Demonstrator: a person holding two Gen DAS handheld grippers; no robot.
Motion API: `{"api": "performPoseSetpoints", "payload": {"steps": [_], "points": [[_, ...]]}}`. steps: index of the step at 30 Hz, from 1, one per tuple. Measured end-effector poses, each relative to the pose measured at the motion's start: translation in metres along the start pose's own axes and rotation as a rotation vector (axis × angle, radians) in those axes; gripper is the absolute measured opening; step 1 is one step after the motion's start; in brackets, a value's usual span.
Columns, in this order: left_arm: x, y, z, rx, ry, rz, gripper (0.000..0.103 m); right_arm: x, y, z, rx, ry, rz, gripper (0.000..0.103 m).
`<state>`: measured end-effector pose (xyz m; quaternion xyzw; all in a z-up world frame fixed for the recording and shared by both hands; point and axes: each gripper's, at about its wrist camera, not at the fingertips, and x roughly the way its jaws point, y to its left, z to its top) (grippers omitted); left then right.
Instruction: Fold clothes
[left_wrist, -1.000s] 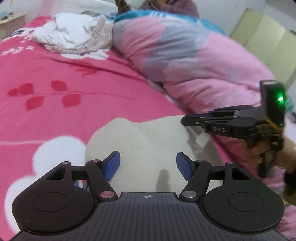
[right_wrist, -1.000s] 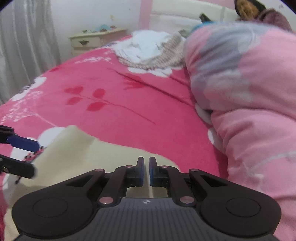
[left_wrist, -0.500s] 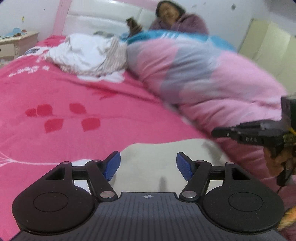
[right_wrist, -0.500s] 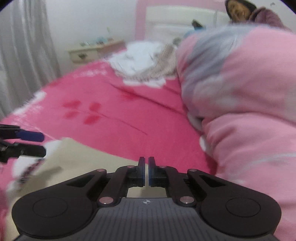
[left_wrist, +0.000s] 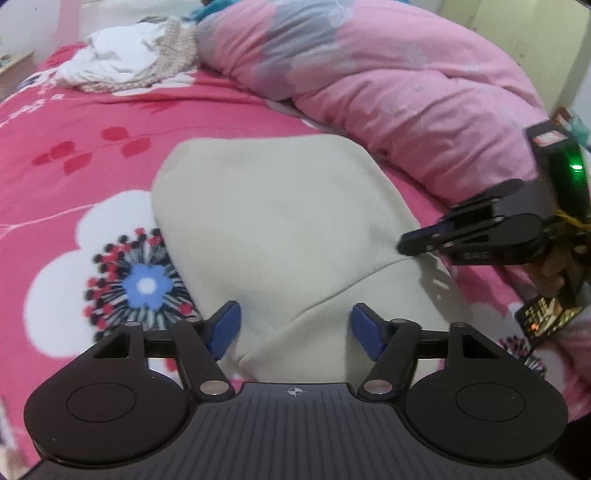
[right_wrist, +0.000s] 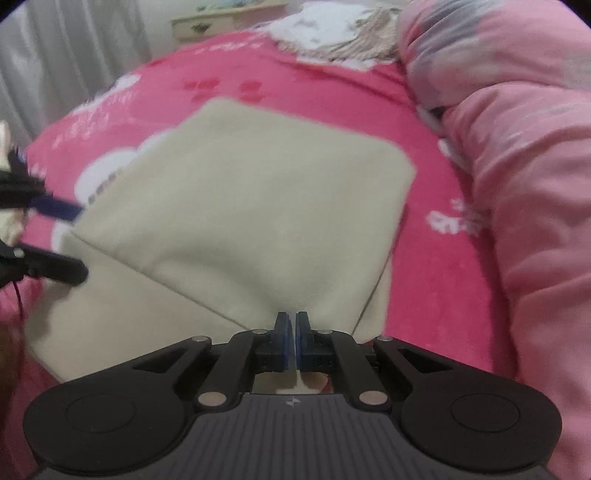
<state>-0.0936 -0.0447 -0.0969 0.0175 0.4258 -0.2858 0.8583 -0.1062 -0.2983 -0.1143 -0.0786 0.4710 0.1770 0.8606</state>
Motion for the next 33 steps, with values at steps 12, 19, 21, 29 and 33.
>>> {"api": "performPoseSetpoints", "payload": {"steps": [12,19,21,29,33], "points": [[0.03,-0.02,-0.005,0.015,0.175,0.117,0.077,0.001,0.051,-0.025,-0.096,0.109,0.034,0.008],[0.032,-0.009,-0.006,-0.073,0.211,0.092,0.079,0.002,0.049,-0.013,-0.062,0.103,0.101,0.011],[0.031,-0.011,-0.006,-0.067,0.215,0.098,0.079,0.017,0.045,-0.022,-0.037,0.114,0.103,0.011],[0.029,-0.013,-0.005,-0.072,0.221,0.107,0.079,0.02,0.047,-0.018,0.021,0.114,0.114,0.011],[0.029,-0.013,-0.005,-0.067,0.221,0.11,0.079,0.025,0.047,-0.016,0.019,0.112,0.117,0.011]]}}
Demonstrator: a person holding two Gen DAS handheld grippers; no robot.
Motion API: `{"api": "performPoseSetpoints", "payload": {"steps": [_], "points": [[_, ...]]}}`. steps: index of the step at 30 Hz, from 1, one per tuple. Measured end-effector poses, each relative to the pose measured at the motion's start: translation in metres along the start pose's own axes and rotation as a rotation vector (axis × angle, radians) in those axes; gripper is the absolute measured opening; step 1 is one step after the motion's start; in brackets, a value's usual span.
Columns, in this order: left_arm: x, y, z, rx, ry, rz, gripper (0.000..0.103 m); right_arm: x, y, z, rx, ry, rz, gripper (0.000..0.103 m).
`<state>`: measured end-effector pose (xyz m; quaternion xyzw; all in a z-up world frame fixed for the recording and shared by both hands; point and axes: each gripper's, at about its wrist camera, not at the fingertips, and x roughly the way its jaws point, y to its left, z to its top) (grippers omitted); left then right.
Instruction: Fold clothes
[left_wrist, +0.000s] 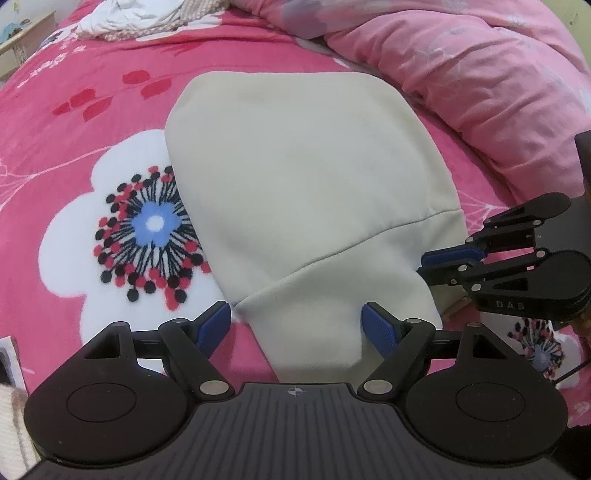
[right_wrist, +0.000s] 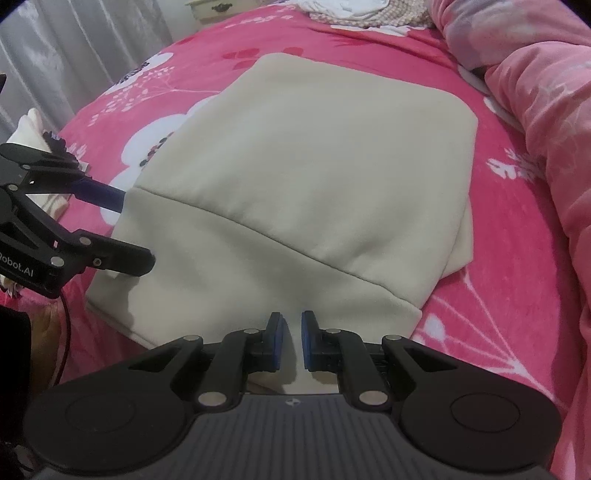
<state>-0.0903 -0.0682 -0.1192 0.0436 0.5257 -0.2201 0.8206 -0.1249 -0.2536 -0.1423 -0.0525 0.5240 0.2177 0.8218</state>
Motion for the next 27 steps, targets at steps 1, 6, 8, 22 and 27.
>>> {"api": "performPoseSetpoints", "payload": {"steps": [1,6,8,22,27], "points": [[0.0003,0.0005,0.0002,-0.002,0.002,-0.001,0.079,-0.0001,0.0006,-0.0006,-0.001,0.0,0.002,0.011],[0.0007,0.0008,0.0002,-0.002,0.002,0.0,0.08,-0.0009,-0.0025,-0.0015,0.003,0.006,0.018,0.011],[0.001,0.0006,0.0003,-0.002,0.003,0.002,0.08,-0.0008,-0.002,-0.0012,0.004,0.008,0.02,0.011],[0.0011,-0.0002,0.0002,0.011,-0.003,0.012,0.081,-0.007,-0.0025,-0.0074,0.003,0.004,0.015,0.011],[0.0009,-0.0004,-0.0005,0.006,-0.003,0.013,0.082,-0.0076,-0.0036,-0.0077,0.002,0.005,0.015,0.011]]}}
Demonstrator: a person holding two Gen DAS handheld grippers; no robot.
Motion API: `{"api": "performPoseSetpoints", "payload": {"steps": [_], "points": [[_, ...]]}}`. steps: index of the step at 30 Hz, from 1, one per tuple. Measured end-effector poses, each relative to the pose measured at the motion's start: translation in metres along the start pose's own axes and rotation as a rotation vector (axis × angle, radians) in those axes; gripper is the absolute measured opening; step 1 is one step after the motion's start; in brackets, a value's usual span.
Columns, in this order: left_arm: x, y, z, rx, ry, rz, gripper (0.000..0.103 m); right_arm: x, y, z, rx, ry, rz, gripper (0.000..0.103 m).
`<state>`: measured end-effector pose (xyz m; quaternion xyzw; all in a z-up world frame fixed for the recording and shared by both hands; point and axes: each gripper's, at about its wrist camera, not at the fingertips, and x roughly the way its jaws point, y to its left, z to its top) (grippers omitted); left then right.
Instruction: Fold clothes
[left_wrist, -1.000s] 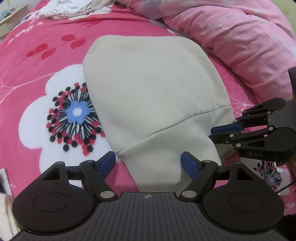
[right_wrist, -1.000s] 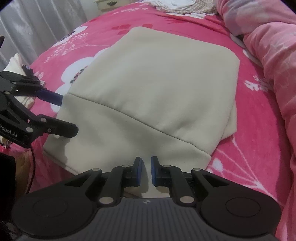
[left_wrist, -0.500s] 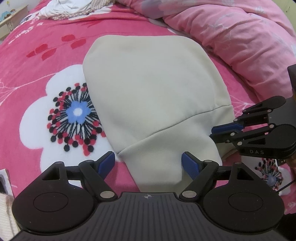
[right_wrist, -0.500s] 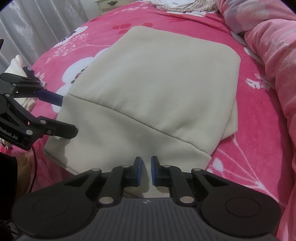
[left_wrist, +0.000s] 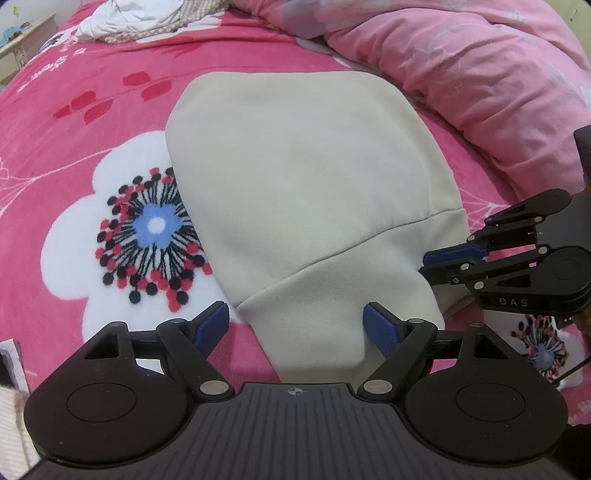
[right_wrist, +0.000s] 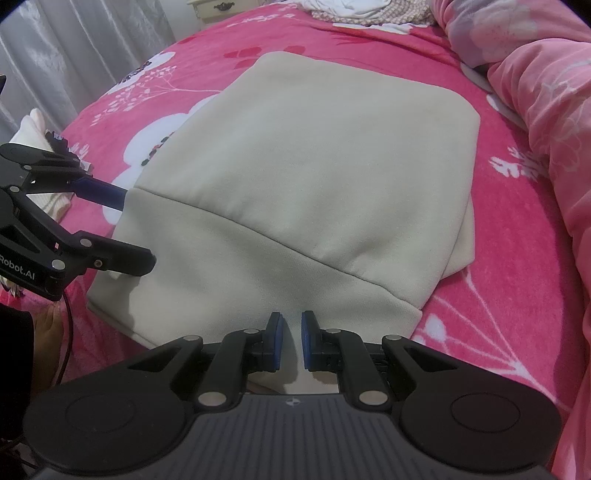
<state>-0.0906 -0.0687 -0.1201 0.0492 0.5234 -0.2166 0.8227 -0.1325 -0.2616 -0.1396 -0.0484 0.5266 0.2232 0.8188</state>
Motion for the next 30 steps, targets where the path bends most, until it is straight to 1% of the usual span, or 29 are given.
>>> {"api": "performPoseSetpoints", "payload": {"steps": [9,16,18,21,26,30], "points": [[0.0,0.0,0.0,0.006,-0.003,0.003,0.082,-0.001,0.0,-0.001,0.001,-0.001,0.0,0.011],[-0.003,-0.005,-0.003,0.063,-0.041,0.024,0.085,-0.002,0.0,-0.002,0.005,-0.006,-0.002,0.011],[-0.003,-0.002,-0.004,0.051,-0.045,0.01,0.087,-0.002,0.0,-0.003,0.016,-0.01,-0.006,0.011],[-0.003,0.006,-0.005,0.014,-0.046,-0.009,0.094,-0.002,0.0,-0.003,0.034,-0.017,-0.013,0.011],[-0.005,0.011,-0.008,-0.004,-0.048,-0.057,0.097,-0.002,-0.001,-0.006,0.075,-0.037,-0.014,0.011],[-0.009,0.009,-0.011,-0.001,-0.076,-0.077,0.1,-0.002,-0.004,-0.007,0.104,-0.049,-0.009,0.011]]}}
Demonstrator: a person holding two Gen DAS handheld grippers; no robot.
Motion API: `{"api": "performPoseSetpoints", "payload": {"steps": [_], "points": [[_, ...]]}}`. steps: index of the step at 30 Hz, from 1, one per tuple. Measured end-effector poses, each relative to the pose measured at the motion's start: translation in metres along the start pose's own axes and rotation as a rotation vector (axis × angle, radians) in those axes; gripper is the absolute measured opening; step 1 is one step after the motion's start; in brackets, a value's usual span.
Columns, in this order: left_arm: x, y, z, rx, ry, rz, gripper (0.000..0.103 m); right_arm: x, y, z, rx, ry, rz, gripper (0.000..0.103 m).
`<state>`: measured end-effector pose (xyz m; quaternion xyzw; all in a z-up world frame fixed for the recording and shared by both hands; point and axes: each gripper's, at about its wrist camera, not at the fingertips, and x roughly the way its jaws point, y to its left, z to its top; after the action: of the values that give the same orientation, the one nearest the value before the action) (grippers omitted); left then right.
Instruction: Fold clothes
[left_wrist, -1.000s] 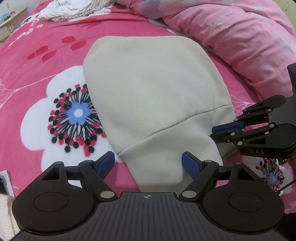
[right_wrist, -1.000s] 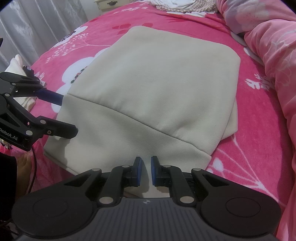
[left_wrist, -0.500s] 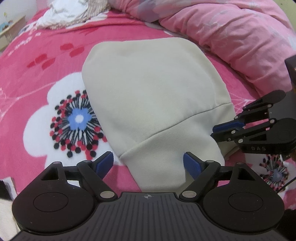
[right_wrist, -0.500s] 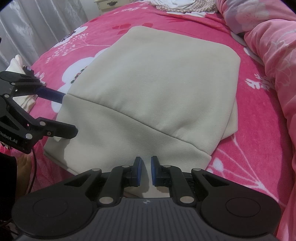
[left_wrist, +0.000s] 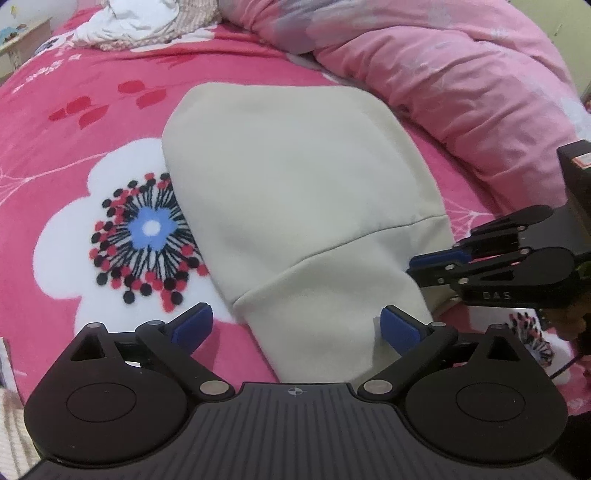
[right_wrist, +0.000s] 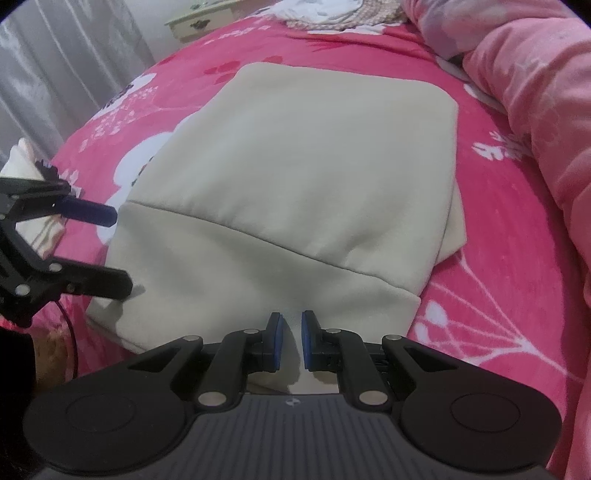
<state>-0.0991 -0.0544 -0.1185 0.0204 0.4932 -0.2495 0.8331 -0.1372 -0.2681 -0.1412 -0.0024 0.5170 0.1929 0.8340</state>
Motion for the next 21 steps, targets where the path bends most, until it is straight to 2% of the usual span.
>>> {"api": "performPoseSetpoints", "payload": {"steps": [7,21], "points": [[-0.0074,-0.0037,0.0012,0.005,-0.062,0.003,0.103,-0.0003,-0.0033,0.0003,0.02,-0.011,0.008,0.011],[-0.0073,0.0041,0.001,-0.041,-0.062,-0.01,0.103,-0.0006,-0.0003,0.0014,0.022,-0.016,0.004,0.012]]}}
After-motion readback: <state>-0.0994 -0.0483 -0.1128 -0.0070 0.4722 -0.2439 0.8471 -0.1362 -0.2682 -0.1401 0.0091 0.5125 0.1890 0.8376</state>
